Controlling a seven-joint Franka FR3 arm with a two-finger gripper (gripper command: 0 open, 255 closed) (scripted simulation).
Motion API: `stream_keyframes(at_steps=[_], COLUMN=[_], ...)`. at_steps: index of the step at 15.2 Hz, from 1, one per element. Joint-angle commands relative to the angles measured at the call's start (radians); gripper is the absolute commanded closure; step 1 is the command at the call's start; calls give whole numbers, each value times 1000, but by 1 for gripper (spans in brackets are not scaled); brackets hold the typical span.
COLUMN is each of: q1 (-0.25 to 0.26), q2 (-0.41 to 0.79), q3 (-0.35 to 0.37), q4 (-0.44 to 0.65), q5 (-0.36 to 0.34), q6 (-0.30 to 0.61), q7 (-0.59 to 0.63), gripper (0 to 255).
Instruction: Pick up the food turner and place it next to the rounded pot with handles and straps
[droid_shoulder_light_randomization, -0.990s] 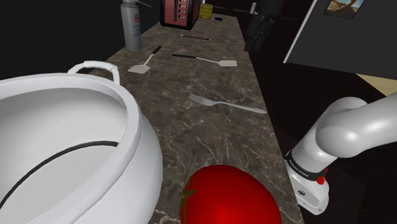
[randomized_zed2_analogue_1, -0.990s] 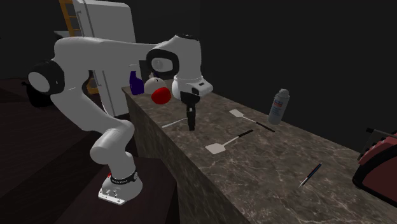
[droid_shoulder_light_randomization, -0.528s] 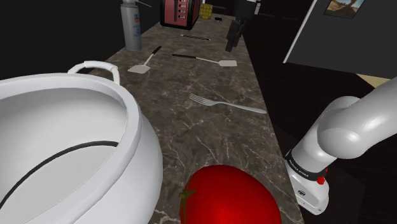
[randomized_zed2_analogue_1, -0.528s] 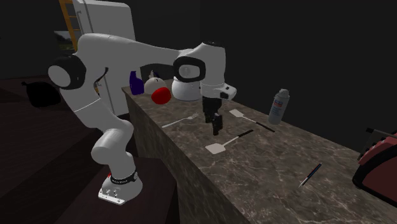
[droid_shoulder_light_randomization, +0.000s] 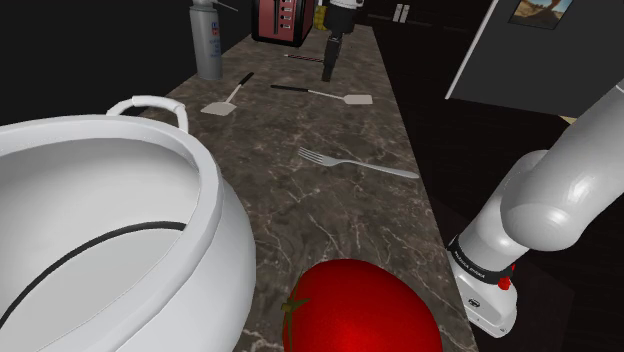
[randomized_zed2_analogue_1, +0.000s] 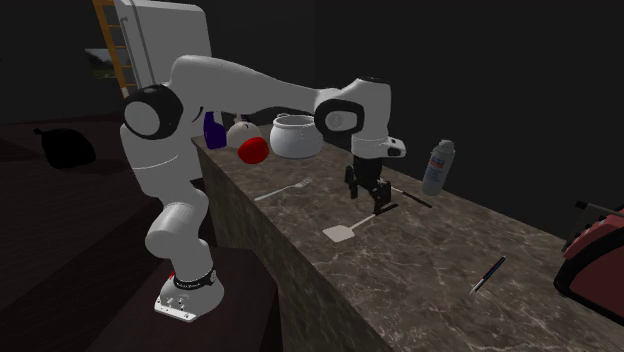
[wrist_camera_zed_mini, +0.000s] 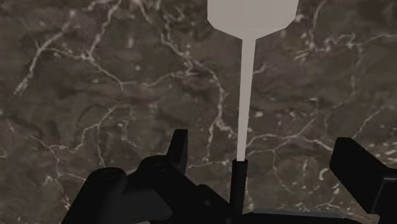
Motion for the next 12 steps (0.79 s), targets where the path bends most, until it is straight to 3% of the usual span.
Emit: stream_keyframes(at_steps=[1, 7, 12], q1=[5, 6, 6], q2=[26, 43, 43], q3=[4, 5, 5], q4=[7, -63, -63], q5=[-2, 0, 0], q6=[23, 110, 110], q7=[-19, -21, -21], gripper=[0, 0, 0])
